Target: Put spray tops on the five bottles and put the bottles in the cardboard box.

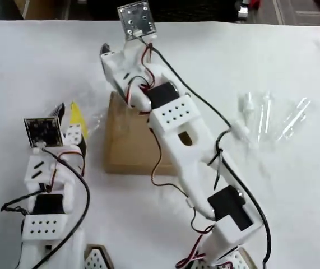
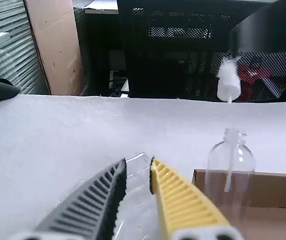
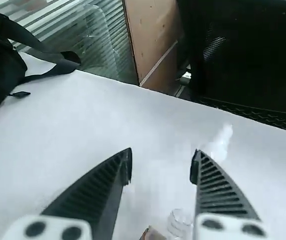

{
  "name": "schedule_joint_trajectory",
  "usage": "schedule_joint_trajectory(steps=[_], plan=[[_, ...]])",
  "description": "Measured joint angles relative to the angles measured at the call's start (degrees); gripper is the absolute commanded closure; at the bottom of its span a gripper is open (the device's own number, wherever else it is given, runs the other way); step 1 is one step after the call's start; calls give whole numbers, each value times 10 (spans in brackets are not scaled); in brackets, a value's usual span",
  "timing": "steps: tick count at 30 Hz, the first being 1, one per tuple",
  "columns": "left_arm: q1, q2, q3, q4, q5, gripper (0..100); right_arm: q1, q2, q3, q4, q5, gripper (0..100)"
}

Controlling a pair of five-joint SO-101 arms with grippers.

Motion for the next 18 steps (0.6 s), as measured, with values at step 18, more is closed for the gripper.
schedule_joint_trajectory(steps=[18], plan=[[0, 0, 0, 0, -4, 913, 52, 0, 0, 0, -2, 833]])
